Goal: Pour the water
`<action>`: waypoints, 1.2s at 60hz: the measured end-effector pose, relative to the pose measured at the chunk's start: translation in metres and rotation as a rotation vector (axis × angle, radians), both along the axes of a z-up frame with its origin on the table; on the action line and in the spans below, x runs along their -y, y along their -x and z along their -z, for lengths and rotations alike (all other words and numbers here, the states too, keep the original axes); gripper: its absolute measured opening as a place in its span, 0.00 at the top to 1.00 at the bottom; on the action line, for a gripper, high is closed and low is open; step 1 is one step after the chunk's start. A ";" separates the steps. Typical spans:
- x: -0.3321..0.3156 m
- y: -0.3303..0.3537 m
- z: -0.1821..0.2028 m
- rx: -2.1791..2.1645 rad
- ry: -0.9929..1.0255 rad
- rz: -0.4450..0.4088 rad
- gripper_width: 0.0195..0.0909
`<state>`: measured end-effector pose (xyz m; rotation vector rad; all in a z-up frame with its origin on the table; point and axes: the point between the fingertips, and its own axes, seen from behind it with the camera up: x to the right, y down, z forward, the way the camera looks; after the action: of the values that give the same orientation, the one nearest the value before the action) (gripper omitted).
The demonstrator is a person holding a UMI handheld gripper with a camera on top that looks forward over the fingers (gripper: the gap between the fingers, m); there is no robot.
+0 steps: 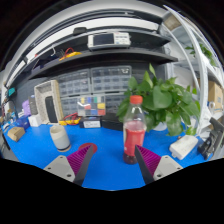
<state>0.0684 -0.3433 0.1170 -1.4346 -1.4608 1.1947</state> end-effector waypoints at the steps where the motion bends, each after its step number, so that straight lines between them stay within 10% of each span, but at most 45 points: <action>1: -0.022 -0.008 0.018 0.000 0.006 0.010 0.07; 30: -0.075 0.102 0.027 -0.128 -0.022 0.047 0.08; 36: -0.073 0.113 0.030 -0.152 -0.021 0.034 0.19; 40: -0.077 0.116 0.029 -0.176 -0.028 0.050 0.48; 52: -0.071 0.117 0.029 -0.170 -0.081 0.041 0.70; 72: -0.031 0.125 0.020 -0.140 -0.369 -0.071 0.70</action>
<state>-0.0569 -0.3122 0.0972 -1.0377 -1.5479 0.9829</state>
